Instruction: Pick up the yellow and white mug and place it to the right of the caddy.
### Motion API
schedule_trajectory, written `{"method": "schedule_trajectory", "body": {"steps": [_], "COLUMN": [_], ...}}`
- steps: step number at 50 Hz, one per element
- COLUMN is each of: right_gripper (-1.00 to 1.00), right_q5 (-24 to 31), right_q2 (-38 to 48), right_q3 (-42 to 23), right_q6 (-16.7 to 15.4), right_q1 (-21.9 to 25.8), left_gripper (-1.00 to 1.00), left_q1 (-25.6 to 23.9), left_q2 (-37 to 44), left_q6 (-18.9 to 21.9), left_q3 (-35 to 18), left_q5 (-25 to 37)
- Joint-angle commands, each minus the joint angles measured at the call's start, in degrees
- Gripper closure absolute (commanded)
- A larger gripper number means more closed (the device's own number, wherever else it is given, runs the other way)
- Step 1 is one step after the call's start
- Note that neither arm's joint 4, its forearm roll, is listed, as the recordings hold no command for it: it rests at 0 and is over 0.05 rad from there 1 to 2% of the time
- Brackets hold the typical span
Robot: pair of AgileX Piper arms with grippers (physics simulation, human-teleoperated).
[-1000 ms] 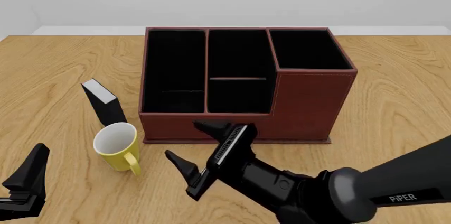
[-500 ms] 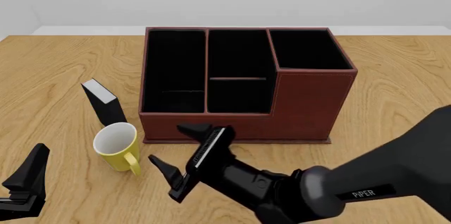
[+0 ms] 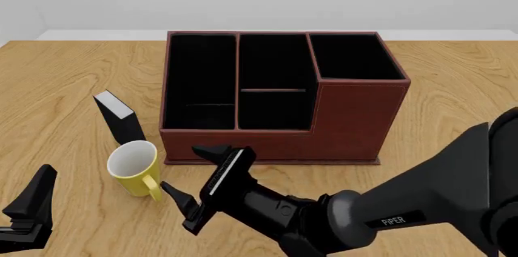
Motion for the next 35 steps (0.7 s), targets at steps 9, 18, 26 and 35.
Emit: {"method": "schedule_trajectory", "body": {"steps": [9, 18, 26, 35], "right_gripper": [-1.0, -1.0, -1.0, -1.0], "right_q5": [1.7, 2.05, 2.12, 2.43], "right_q2": [1.23, 2.48, 3.73, 4.89], "right_q3": [-2.81, -4.2, -5.23, -6.35], "right_q6": [-0.34, -0.43, -0.68, -0.63], "right_q1": [0.65, 0.86, 1.16, 1.23], "left_gripper": [-1.0, -1.0, -1.0, -1.0], "left_q1": [0.0, 0.0, 0.0, 0.0], "left_q2": [0.0, 0.0, 0.0, 0.0], "left_q6": [0.0, 0.0, 0.0, 0.0], "left_q3": [0.0, 0.0, 0.0, 0.0], "left_q5": [0.0, 0.0, 0.0, 0.0]}}
